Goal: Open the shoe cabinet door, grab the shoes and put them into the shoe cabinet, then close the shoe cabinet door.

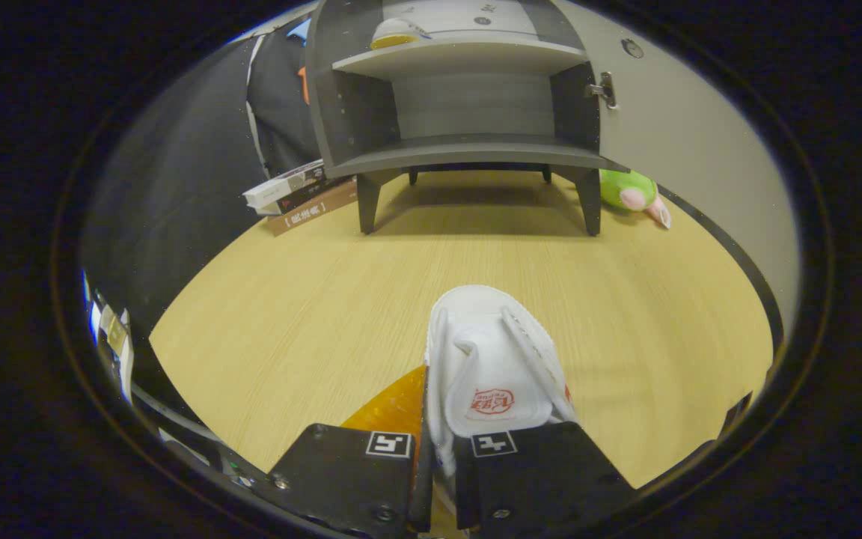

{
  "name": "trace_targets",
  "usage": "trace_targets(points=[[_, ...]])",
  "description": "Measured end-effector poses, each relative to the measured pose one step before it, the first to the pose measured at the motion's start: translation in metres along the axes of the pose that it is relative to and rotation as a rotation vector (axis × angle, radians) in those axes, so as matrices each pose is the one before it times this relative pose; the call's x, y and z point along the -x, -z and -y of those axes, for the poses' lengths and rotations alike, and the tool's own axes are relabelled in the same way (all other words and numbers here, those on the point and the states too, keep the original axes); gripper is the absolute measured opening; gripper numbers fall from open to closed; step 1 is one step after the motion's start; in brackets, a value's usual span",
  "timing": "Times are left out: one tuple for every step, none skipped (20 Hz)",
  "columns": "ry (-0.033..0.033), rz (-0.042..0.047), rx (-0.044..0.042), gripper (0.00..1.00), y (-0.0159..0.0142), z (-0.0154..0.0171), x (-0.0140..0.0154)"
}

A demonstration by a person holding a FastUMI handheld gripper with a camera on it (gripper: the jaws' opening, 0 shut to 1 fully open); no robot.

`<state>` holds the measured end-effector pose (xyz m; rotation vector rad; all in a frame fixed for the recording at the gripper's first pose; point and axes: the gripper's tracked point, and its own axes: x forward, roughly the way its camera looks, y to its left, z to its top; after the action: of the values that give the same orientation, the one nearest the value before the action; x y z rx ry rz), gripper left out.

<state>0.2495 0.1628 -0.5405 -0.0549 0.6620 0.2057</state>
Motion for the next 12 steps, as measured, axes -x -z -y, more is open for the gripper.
trace_targets(points=[[0.01111, -0.00703, 0.02055, 0.14, -0.00067, 0.00047, 0.00034], [-0.00055, -0.00642, -0.00258, 0.12, -0.00188, -0.00225, 0.00098], [-0.00558, 0.00170, -0.01761, 0.12, -0.00308, -0.00176, 0.00285], [0.00535, 0.00521, -0.00789, 0.11, -0.00277, -0.00057, 0.00557], [0.00979, 0.01621, -0.00120, 0.11, -0.00618, 0.00025, 0.00645], [0.00855, 0.01485, 0.00018, 0.11, -0.00783, -0.00025, 0.00776], [0.00638, 0.01485, 0.00087, 0.11, -0.00969, 0.00013, 0.00897], [0.00783, 0.01863, 0.00113, 0.11, -0.01178, 0.00025, 0.00901], [0.01033, 0.02152, 0.00289, 0.11, -0.01366, 0.00115, 0.00912], [0.01265, 0.02336, -0.00124, 0.11, -0.01591, 0.00104, 0.00981], [0.01102, 0.02635, -0.00650, 0.11, -0.01649, 0.00093, 0.01070], [0.01259, 0.02040, -0.00802, 0.11, -0.01698, 0.00086, 0.00995]])
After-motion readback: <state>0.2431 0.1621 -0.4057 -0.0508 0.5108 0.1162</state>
